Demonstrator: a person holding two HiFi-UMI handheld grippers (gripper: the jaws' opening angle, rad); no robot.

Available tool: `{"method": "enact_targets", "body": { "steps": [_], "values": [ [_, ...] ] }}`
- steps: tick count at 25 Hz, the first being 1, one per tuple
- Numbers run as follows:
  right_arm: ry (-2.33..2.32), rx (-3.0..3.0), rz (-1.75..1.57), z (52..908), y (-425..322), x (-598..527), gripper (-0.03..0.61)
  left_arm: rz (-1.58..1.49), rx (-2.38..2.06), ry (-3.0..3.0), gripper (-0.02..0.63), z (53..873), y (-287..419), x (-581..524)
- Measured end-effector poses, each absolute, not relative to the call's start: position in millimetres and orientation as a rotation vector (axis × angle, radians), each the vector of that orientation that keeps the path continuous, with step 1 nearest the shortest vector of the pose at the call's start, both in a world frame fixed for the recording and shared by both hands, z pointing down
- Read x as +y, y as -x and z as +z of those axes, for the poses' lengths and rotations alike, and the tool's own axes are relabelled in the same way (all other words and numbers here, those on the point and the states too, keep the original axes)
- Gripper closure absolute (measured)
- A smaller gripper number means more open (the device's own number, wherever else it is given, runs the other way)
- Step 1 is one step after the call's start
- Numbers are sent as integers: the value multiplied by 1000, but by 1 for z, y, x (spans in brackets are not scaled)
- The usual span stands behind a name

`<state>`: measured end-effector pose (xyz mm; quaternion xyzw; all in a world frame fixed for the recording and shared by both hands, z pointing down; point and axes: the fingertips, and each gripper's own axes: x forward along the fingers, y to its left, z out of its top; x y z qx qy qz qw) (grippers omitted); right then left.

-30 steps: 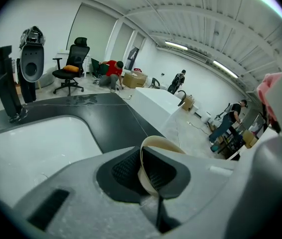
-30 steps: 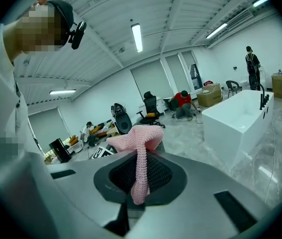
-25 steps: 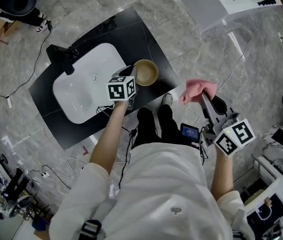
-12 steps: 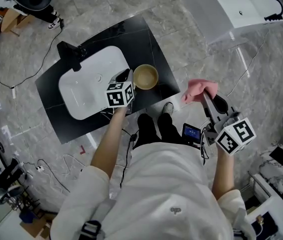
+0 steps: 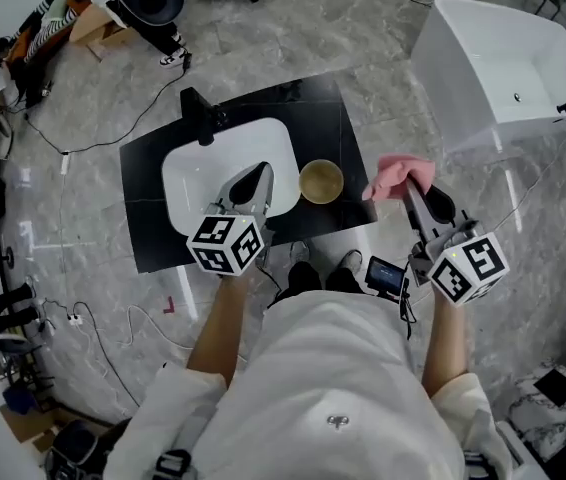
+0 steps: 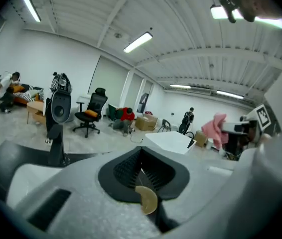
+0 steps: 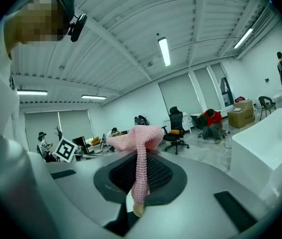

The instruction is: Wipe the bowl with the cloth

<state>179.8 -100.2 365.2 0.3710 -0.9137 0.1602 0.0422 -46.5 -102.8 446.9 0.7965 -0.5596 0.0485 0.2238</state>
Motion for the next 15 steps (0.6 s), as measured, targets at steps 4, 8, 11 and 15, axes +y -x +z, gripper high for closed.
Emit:
{"method": "enact_targets", "body": {
  "steps": [4,8,11,15],
  "values": [
    [-1080,-2843,437,353,-167,-104,561,69,-1599,-2311,603,380,46,-84],
    [-1054,-2843,382,350,-157,-102,561,27,-1633,-2359,603,346,49,-71],
    [-1035,-2834,342,350,-152,-99,563,42,-1642,-2361,603,344,52,-66],
    [-1034,-2824,317,350,-150,-97,563,76,-1631,-2340,602,357,55,-64]
  ]
}}
